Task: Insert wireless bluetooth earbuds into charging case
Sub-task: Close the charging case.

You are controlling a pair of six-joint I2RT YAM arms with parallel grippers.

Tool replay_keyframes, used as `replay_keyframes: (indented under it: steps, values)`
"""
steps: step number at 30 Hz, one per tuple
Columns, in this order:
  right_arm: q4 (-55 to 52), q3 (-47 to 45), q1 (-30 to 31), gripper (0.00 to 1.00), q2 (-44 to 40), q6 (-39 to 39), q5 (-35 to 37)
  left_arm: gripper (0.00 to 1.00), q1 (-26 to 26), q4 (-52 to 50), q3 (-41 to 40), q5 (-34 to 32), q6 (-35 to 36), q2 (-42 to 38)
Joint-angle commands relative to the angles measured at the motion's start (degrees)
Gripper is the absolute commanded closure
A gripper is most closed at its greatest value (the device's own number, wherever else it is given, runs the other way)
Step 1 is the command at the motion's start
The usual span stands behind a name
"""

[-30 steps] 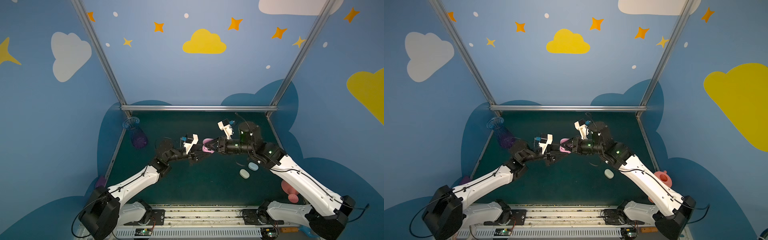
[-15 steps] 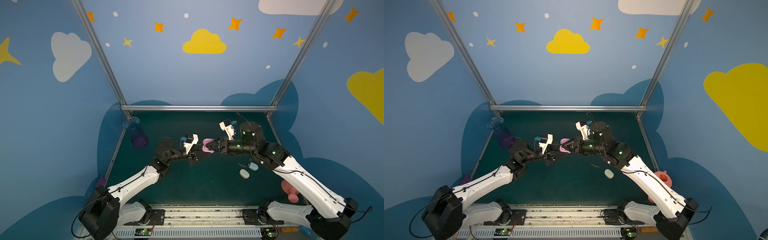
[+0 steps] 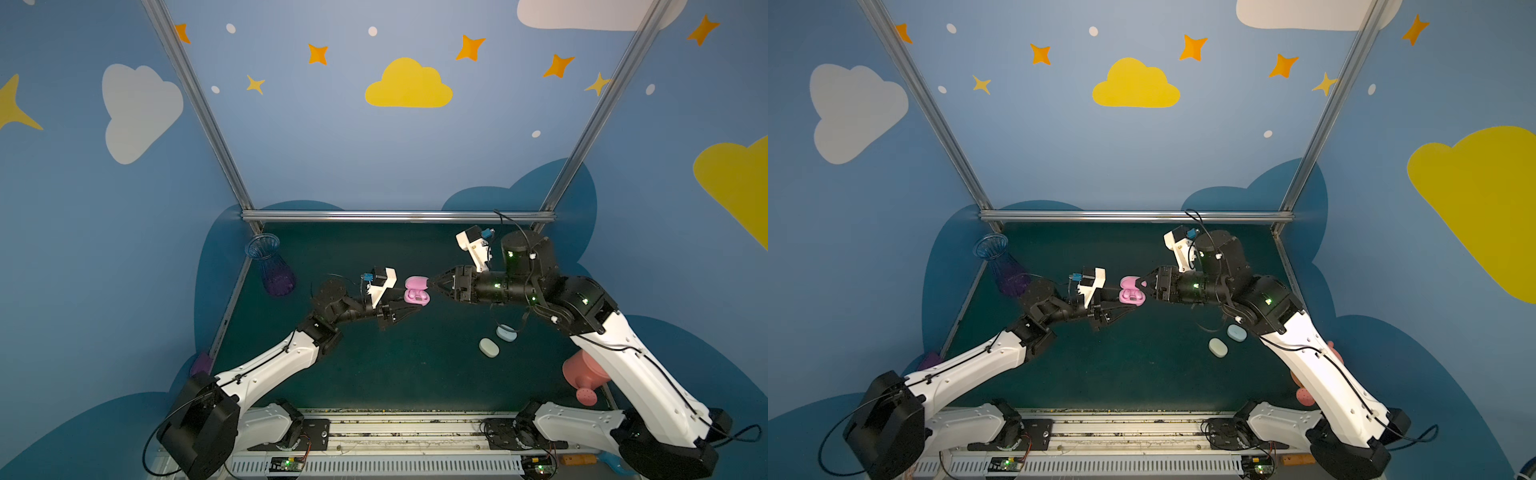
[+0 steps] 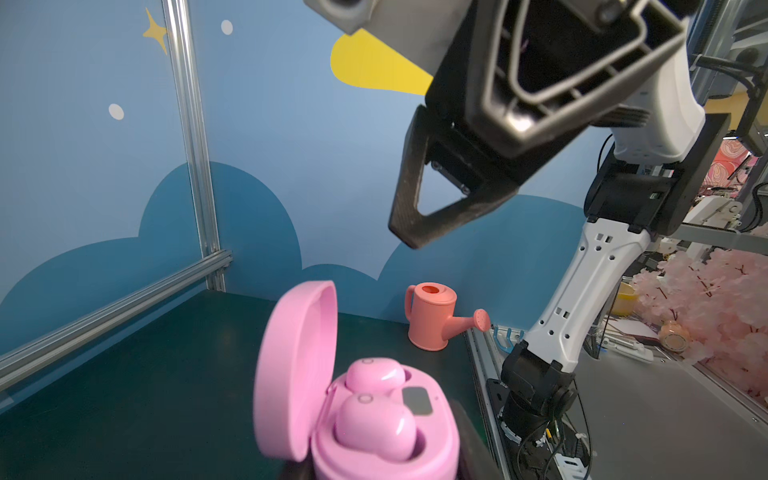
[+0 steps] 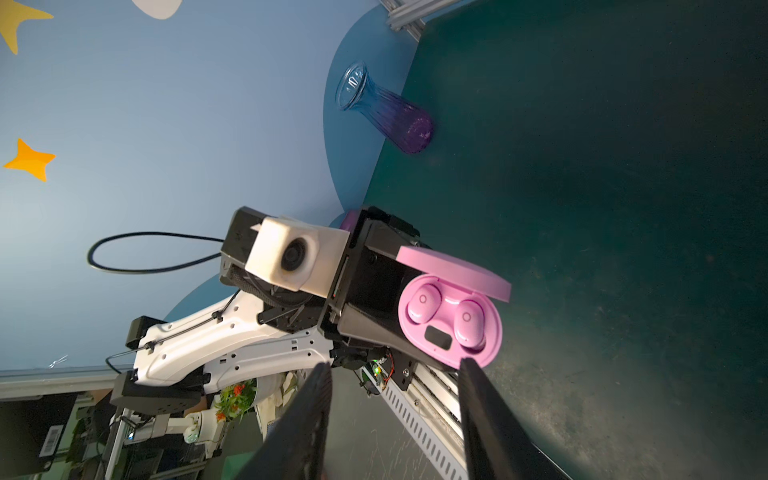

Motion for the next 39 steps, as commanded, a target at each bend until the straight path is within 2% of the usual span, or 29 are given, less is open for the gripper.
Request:
replay_keyframes:
  steps: [1,7,11,17,24,27,31,35,39]
  values:
    - [-5.7,3.2,-1.3,0.53,4.3,-4.6,1.3,0.90,-0.6,-0.4,1.2,0.2,1.4,-1.2]
    - [-6.1,9.2,-2.1,0.55,10.7,-7.0,-1.9,0.90,-1.2,-1.6,1.1,-0.1,2.0,-2.1]
    - [-5.6,9.7,-1.9,0.56,11.6,-6.4,-3.7,0.90,-1.3,-2.1,1.0,-0.8,2.6,-2.7]
    - [-4.4,5.1,0.2,0.59,8.3,-3.5,-4.2,0.90,-1.3,-2.0,1.2,-1.0,2.7,-2.5]
    - [-1.2,-4.9,2.9,0.60,2.0,2.2,-2.7,0.90,-1.2,-1.3,1.3,-1.0,2.3,-1.7]
    - [-3.2,-4.8,3.6,0.60,1.9,1.7,-0.9,0.90,-1.3,-0.9,1.3,-0.9,1.9,-1.5]
    - [-8.6,-0.8,4.2,0.46,3.0,0.3,5.5,0.90,-1.3,-1.1,1.3,-0.8,1.9,-1.4]
    - [-9.9,1.7,4.8,0.32,5.2,0.4,6.5,0.90,-1.3,-1.8,1.2,-0.8,2.1,-1.7]
    - [-9.8,3.8,5.9,0.27,7.6,0.3,6.6,0.90,-1.4,-2.2,1.2,-0.9,2.3,-1.8]
